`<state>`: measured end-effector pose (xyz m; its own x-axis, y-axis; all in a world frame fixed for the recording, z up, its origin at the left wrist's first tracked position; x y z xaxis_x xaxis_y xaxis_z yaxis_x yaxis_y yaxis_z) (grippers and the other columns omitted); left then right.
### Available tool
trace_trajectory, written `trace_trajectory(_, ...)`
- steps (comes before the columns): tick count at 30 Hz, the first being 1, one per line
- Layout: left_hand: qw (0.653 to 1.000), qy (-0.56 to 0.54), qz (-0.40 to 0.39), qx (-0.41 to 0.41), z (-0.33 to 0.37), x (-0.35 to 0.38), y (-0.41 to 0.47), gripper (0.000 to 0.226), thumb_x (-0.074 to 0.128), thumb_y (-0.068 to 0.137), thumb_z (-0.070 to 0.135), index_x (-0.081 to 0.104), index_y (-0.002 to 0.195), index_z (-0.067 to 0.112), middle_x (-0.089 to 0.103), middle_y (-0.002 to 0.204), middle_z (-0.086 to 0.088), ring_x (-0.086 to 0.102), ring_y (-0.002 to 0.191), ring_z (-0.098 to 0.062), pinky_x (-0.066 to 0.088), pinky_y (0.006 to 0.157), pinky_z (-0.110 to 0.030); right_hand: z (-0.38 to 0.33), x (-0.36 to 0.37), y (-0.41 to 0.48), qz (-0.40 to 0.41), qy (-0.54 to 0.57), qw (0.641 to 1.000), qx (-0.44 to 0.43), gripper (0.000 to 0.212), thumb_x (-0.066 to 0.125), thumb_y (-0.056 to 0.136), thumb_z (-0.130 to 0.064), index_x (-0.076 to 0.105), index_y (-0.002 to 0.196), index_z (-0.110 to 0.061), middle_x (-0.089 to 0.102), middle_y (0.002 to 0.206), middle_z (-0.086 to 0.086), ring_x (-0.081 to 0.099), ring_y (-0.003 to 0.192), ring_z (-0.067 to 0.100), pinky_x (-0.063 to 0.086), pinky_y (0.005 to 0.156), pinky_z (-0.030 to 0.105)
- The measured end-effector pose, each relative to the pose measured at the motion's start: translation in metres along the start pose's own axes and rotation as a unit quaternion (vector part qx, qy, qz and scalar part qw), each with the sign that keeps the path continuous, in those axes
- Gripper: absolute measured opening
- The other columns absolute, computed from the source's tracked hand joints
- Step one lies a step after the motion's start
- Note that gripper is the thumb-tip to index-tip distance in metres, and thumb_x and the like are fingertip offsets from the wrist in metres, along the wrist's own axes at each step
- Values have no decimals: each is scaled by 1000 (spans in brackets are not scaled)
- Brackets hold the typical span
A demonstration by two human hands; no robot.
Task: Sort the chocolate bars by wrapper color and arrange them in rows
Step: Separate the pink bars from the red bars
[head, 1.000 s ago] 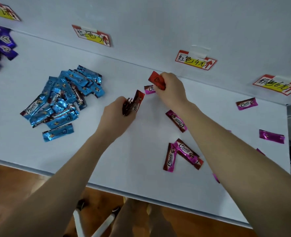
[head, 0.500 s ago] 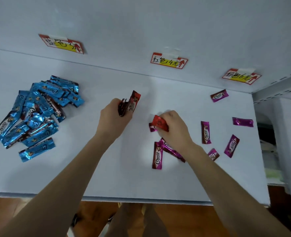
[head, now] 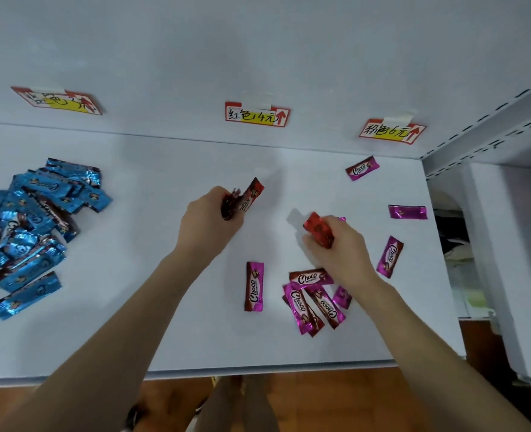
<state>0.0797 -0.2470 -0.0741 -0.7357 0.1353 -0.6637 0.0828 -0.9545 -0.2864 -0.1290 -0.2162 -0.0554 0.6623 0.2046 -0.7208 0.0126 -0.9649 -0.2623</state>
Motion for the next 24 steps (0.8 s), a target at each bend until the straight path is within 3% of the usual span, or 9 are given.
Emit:
trace_trajectory(4, 990, 127, 11, 57, 5, 7, 2, 19, 55, 91, 24, 57, 94, 5, 54, 82, -7, 50, 71, -24, 33, 54, -28, -35, 1, 48, 6, 6, 999, -37, 23, 61, 86, -21, 54, 103, -8, 51, 81, -4, 47, 74, 15, 32, 64, 24)
trace_trajectory(7, 984, 156, 39, 81, 7, 4, 3, 20, 61, 87, 18, 60, 96, 0, 55, 86, -16, 53, 78, -33, 36, 64, -32, -55, 22, 74, -26, -17, 998, -63, 24, 62, 84, -21, 51, 101, -7, 50, 87, 1, 46, 76, 16, 28, 62, 24)
trace_trajectory(11, 977, 169, 69, 112, 10, -2, 4, 21, 72, 77, 12, 60, 83, -4, 55, 74, -21, 54, 66, -38, 35, 59, -36, -66, 47, 95, -56, -43, 994, -87, 28, 66, 81, -26, 56, 101, -8, 46, 91, 3, 45, 78, 16, 29, 59, 22)
trace_trajectory(14, 971, 194, 73, 121, 7, -2, 5, 33, 76, 76, 24, 60, 86, -3, 56, 77, -19, 53, 71, -36, 33, 64, -35, -71, 57, 104, -66, -56, 991, -99, 28, 68, 80, -29, 54, 95, -9, 43, 90, 3, 43, 76, 15, 26, 55, 13)
trace_trajectory(18, 973, 203, 59, 95, 0, 2, 2, 49, 74, 75, 39, 59, 103, 2, 56, 98, -15, 50, 92, -32, 32, 77, -33, -75, 65, 112, -77, -75, 989, -106, 28, 69, 79, -33, 47, 84, -15, 43, 89, 3, 42, 77, 15, 25, 54, 16)
trace_trajectory(21, 977, 186, 55, 83, 0, 3, -2, 61, 75, 70, 45, 57, 112, 4, 54, 108, -15, 48, 102, -32, 34, 87, -35, -73, 68, 114, -75, -54, 990, -107, 34, 70, 79, -33, 58, 103, -12, 52, 101, 6, 51, 91, 19, 36, 72, 21)
trace_trajectory(24, 976, 199, 45, 71, -1, 6, -5, 72, 71, 72, 52, 52, 124, 7, 49, 121, -13, 43, 114, -30, 31, 97, -36, -75, 66, 112, -66, -38, 991, -113, 45, 69, 80, -30, 56, 117, -10, 54, 116, 7, 52, 108, 19, 38, 88, 23)
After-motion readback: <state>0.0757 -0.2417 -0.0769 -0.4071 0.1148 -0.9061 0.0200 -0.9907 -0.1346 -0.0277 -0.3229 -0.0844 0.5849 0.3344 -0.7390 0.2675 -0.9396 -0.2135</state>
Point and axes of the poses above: each hand's wrist, its own y-axis towards the middle knuckle, its own x-axis out of the palm, z = x × y, the point moved 10 cm from there along y, towards the middle knuckle
